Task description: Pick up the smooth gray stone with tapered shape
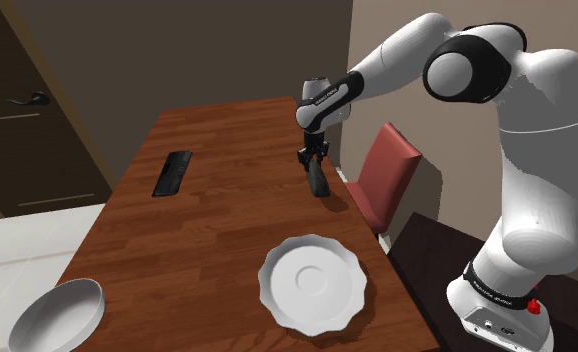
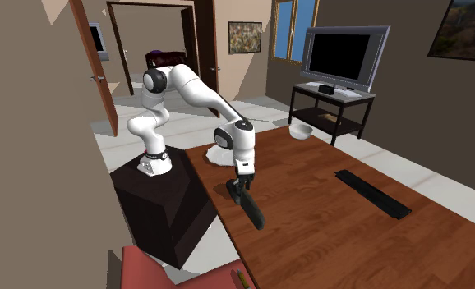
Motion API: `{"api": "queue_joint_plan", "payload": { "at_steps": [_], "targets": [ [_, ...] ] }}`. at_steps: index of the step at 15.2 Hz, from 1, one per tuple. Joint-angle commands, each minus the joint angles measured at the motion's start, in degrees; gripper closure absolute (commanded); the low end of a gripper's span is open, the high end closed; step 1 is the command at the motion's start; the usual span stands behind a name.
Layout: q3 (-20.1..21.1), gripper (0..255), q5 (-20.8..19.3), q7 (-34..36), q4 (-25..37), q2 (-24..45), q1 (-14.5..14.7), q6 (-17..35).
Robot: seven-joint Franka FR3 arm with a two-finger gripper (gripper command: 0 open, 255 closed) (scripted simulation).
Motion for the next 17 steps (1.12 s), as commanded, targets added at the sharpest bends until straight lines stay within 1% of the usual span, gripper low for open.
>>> {"api": "queue_joint_plan", "payload": {
  "at_steps": [1,3,17],
  "targets": [
    [-0.01,255,-0.01,0.0,-0.05,0.08,-0.01,0.02],
    [-0.01,255,-0.02,0.03,-0.15,0.01,0.02,0.05],
    [-0.53,255,-1.19,0.99,3.23,-5.45,0.33,-8.73]
  ]
}}
